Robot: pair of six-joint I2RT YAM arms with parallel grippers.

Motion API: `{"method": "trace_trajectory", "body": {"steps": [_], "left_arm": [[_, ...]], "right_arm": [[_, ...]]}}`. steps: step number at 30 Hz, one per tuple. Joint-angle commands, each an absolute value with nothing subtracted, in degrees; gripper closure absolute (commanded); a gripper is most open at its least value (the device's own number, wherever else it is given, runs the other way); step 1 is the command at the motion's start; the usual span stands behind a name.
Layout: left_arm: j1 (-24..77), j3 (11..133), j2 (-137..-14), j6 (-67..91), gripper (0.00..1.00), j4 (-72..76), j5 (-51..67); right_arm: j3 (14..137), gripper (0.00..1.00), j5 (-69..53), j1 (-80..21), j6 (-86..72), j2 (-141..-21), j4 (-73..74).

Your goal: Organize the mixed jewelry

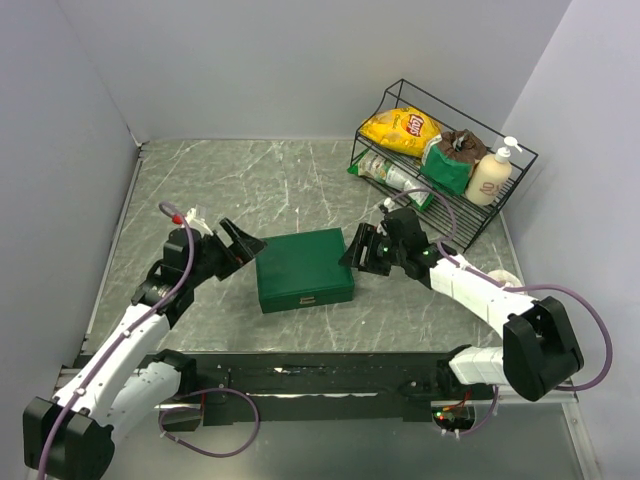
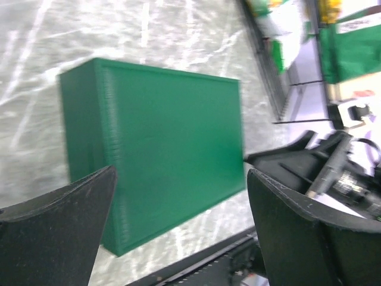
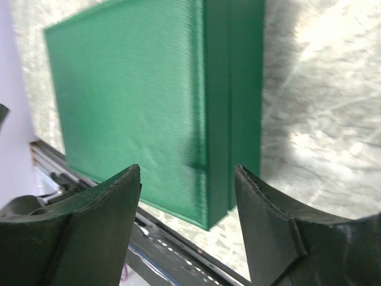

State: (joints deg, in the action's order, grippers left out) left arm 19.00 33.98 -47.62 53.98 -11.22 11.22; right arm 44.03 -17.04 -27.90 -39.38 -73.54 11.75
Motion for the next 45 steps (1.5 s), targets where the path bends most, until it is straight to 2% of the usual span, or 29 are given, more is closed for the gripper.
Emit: {"method": "trace_trajectory", "body": {"steps": [1, 3, 10, 17, 35, 40, 45], "left_arm": [[19.25, 36.65, -48.34, 49.84, 0.03, -14.50, 7.12], [19.25, 37.70, -50.00, 48.87, 0.04, -16.69, 4.67], [19.25, 36.74, -52.12, 46.06, 0.04, -14.42, 5.01], [19.25, 34.19, -53.08, 44.56, 0.04, -11.16, 8.78], [22.85, 29.45, -59.06, 43.42, 0.01, -9.14, 9.58], [23.55, 29.09, -60.82, 43.15, 0.05, -9.75, 8.53], [24.52, 28.57, -61.87, 43.59, 0.13, -9.84, 6.95]], "right_arm": [[47.90, 0.26, -14.59, -28.39, -34.64, -73.65, 16.25], [48.78, 0.20, -14.85, -28.30, -33.41, -74.18, 17.31], [52.38, 0.12, -16.87, -28.30, -28.39, -79.01, 20.30], [53.87, 0.12, -17.49, -28.30, -28.39, -81.74, 19.60], [50.10, 0.13, -16.52, -28.30, -31.11, -82.35, 17.84], [48.78, 0.13, -15.65, -28.39, -31.64, -82.27, 17.58], [47.29, 0.15, -13.80, -28.30, -32.17, -81.30, 17.40]]}}
